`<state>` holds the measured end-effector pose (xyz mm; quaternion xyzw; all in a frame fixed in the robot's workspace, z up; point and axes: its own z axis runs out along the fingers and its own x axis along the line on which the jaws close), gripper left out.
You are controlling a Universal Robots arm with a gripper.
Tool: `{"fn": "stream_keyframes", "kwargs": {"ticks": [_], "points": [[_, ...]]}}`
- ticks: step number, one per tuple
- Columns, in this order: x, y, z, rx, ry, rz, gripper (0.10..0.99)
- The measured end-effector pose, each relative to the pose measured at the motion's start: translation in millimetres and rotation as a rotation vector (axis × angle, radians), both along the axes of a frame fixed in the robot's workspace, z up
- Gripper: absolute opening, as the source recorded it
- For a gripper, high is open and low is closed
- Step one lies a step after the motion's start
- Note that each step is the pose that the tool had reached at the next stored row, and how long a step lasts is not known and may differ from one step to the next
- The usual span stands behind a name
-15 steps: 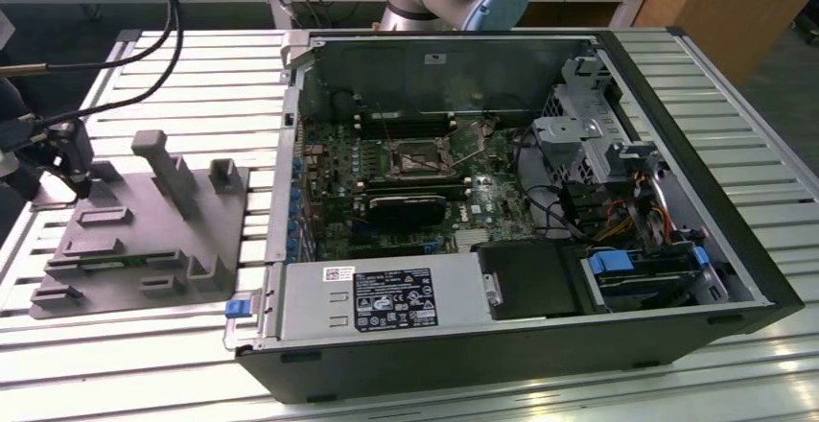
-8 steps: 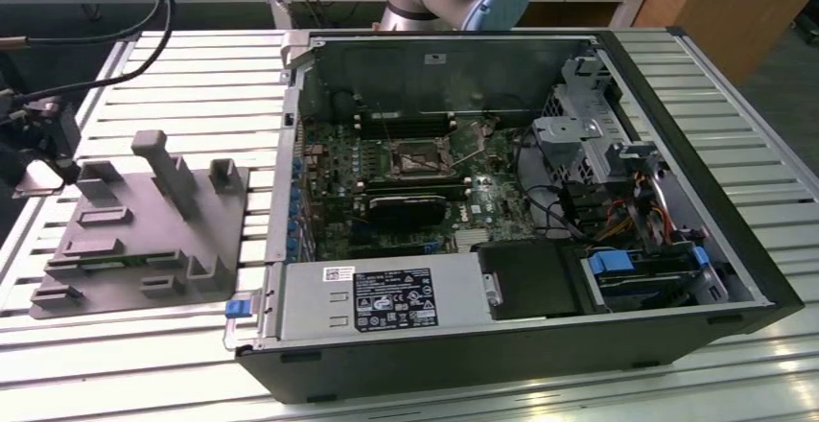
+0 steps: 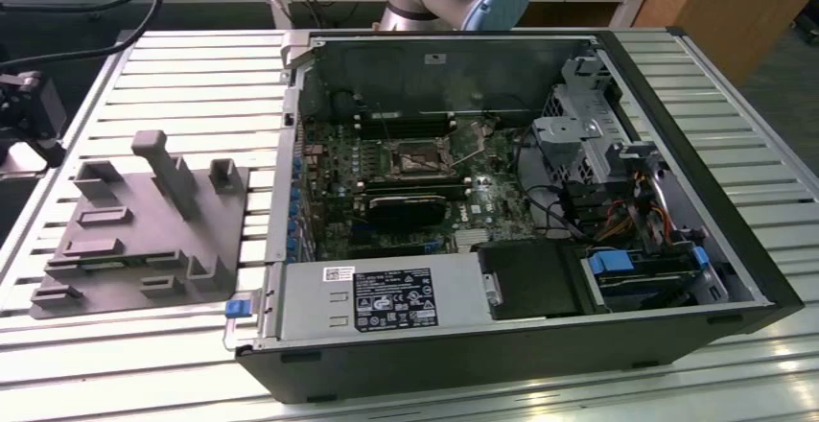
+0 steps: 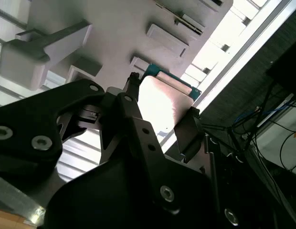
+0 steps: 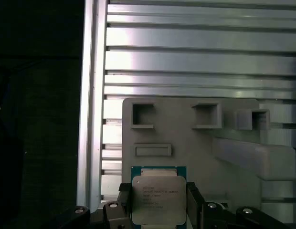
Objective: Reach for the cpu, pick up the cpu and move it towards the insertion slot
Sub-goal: 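Pick up the cpu and move it towards the insertion slot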
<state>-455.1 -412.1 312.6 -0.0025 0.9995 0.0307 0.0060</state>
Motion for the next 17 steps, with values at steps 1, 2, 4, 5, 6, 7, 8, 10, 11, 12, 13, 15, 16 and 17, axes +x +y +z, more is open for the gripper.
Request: {"fn": "stream_keyframes", "kwargs": {"ticks": [1, 2, 4, 5, 6, 7, 8, 10, 11, 12, 13, 15, 16, 17], "points": [[0.0, 0.0, 3.0, 0.000, -0.0005, 0.000, 0.541], [0.0, 0.0, 6.0, 0.000, -0.0010, 0.000, 0.541], [0.0, 0.0, 13.0, 0.000, -0.0015, 0.000, 0.541], [0.0, 0.0, 17.0, 0.000, -0.0017, 0.000, 0.541], [0.0, 0.0, 21.0, 0.000, -0.0019, 0.000, 0.541], [0.0, 0.0, 25.1, 0.000, -0.0022, 0.000, 0.541], [0.0, 0.0, 29.2, 0.000, -0.0026, 0.000, 0.541], [0.0, 0.0, 36.7, 0.000, -0.0032, 0.000, 0.541], [0.0, 0.0, 40.7, 0.000, -0.0036, 0.000, 0.541], [0.0, 0.0, 44.5, 0.000, -0.0038, 0.000, 0.541], [0.0, 0.0, 48.2, 0.000, -0.0040, 0.000, 0.541], [0.0, 0.0, 55.4, 0.000, -0.0047, 0.000, 0.541], [0.0, 0.0, 58.9, 0.000, -0.0048, 0.000, 0.541], [0.0, 0.0, 62.3, 0.000, -0.0051, 0.000, 0.541]]}}
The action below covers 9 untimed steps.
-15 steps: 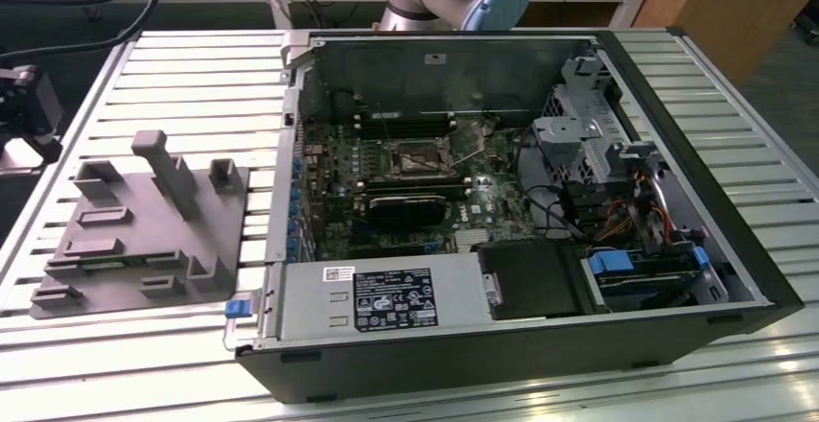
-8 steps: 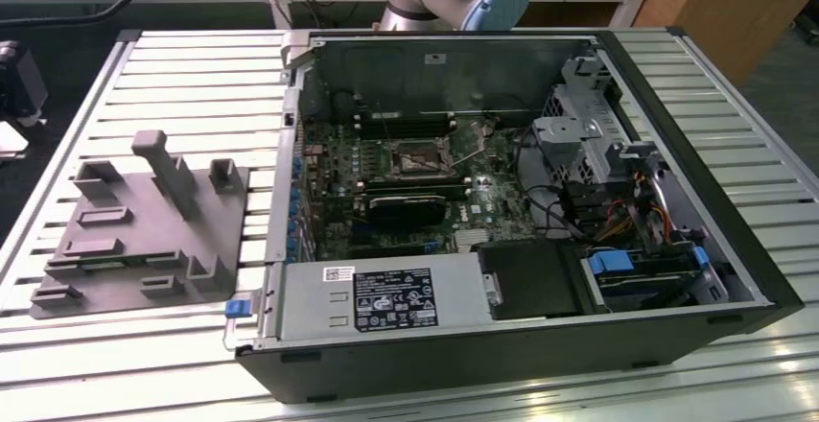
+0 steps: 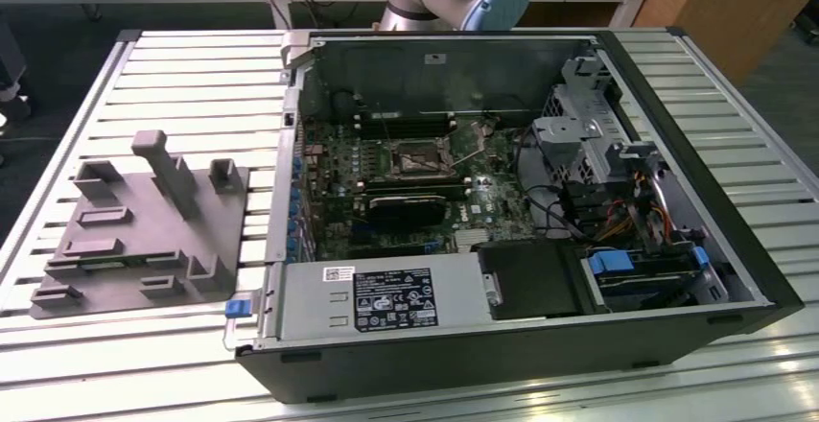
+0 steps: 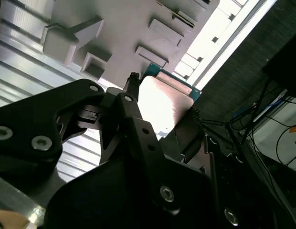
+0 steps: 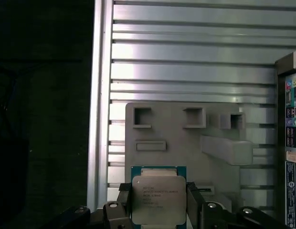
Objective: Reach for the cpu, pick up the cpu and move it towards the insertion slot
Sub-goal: 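Pick up the cpu and move it towards the insertion slot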
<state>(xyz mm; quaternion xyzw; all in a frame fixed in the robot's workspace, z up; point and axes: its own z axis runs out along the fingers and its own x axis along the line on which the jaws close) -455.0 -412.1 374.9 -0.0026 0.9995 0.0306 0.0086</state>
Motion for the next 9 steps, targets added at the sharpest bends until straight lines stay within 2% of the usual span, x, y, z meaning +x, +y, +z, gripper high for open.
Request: {"fn": "stream_keyframes", "kwargs": {"ticks": [6, 9], "points": [[0.0, 0.0, 18.9, 0.000, -0.0009, 0.000, 0.541], [0.0, 0.0, 23.4, -0.001, -0.0011, 0.000, 0.541]]}}
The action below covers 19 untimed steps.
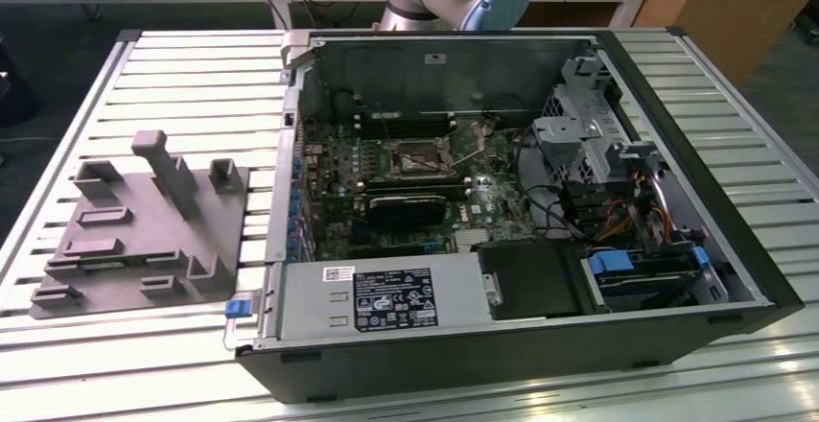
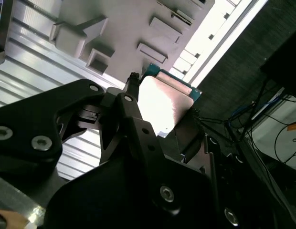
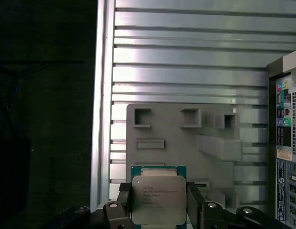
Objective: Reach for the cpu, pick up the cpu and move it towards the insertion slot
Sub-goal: 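Pick up the cpu and move it towards the insertion slot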
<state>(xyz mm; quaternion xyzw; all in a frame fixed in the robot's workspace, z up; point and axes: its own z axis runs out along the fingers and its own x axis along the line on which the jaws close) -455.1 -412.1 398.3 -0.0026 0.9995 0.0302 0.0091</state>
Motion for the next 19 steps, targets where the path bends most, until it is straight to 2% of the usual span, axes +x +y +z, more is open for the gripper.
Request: {"fn": "stream_keyframes", "kwargs": {"ticks": [7, 13, 19], "points": [[2.5, 0.1, 0.4, 0.000, 0.0001, 0.000, 0.541], [20.8, 0.0, 0.3, 0.000, 0.0001, 0.000, 0.541], [35.0, 0.0, 0.2, 0.000, 0.0000, 0.000, 0.541]]}}
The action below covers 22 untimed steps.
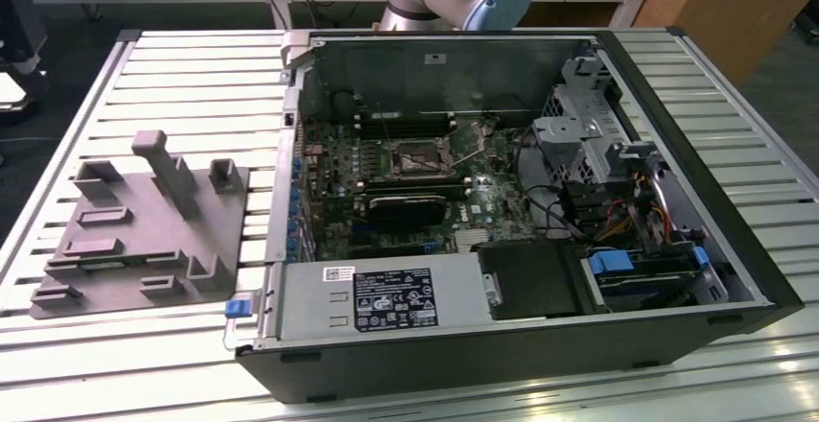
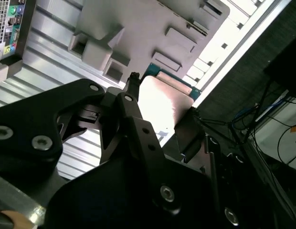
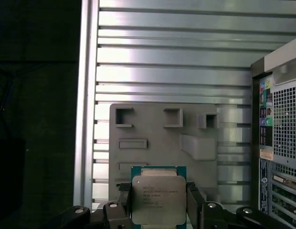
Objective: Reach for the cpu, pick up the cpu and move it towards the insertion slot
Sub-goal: 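Pick up the cpu and move it towards the insertion slot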
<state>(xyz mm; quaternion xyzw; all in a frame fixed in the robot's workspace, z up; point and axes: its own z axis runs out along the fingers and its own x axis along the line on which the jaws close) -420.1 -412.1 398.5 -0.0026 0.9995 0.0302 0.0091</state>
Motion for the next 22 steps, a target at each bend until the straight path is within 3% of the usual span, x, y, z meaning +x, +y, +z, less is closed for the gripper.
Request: {"fn": "stream_keyframes", "kwargs": {"ticks": [11, 22], "points": [[33.6, 0.0, 0.0, 0.000, 0.0001, 0.000, 0.541], [78.2, 0.0, 0.1, 0.001, 0.0001, 0.000, 0.541]]}}
